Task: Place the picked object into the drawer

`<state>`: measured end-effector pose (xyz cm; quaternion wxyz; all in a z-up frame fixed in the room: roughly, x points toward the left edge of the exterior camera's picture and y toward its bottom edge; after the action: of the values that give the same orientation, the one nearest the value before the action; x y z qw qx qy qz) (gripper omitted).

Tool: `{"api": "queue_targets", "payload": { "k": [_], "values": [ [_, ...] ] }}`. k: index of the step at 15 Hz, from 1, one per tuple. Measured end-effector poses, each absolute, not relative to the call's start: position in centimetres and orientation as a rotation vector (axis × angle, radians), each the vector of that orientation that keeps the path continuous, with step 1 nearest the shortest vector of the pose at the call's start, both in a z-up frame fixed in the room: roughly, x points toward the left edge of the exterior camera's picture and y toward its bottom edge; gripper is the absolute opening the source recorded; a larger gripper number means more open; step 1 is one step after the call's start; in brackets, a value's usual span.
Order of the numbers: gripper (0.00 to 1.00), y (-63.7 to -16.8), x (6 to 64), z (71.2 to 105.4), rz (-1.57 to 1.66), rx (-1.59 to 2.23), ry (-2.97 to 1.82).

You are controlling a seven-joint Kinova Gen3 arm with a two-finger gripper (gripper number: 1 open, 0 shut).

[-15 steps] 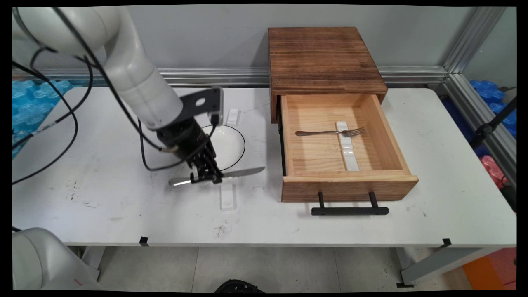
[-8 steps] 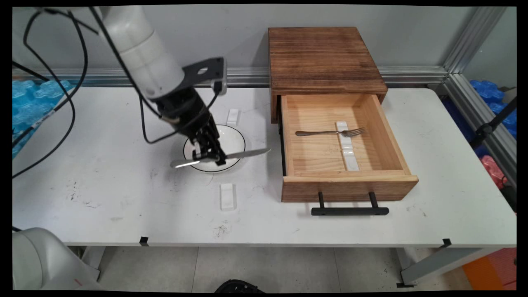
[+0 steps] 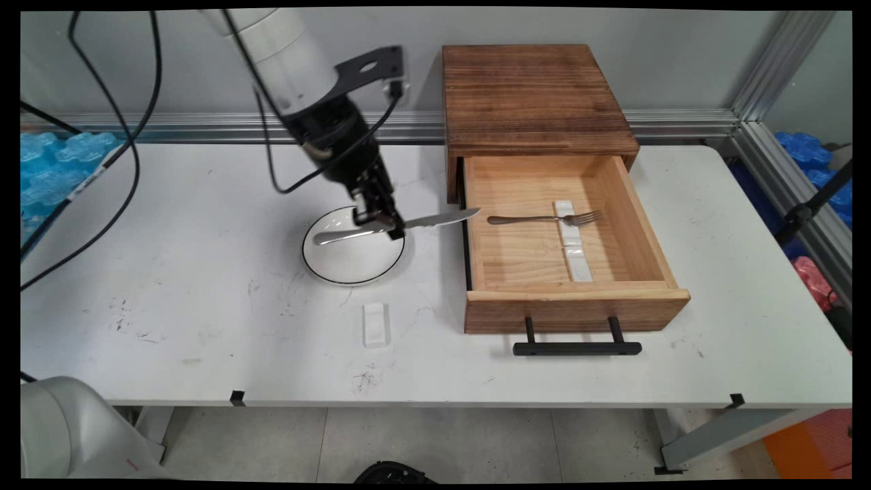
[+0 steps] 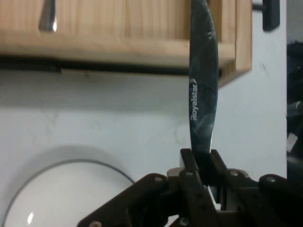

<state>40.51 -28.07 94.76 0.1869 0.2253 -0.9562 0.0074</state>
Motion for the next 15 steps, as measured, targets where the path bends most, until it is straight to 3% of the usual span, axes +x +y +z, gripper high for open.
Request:
{"api": "queue_targets", "payload": {
  "k": [15],
  "values": [
    [0.0, -37.0, 33.0, 96.0, 0.06, 0.569, -2.608]
  ]
}}
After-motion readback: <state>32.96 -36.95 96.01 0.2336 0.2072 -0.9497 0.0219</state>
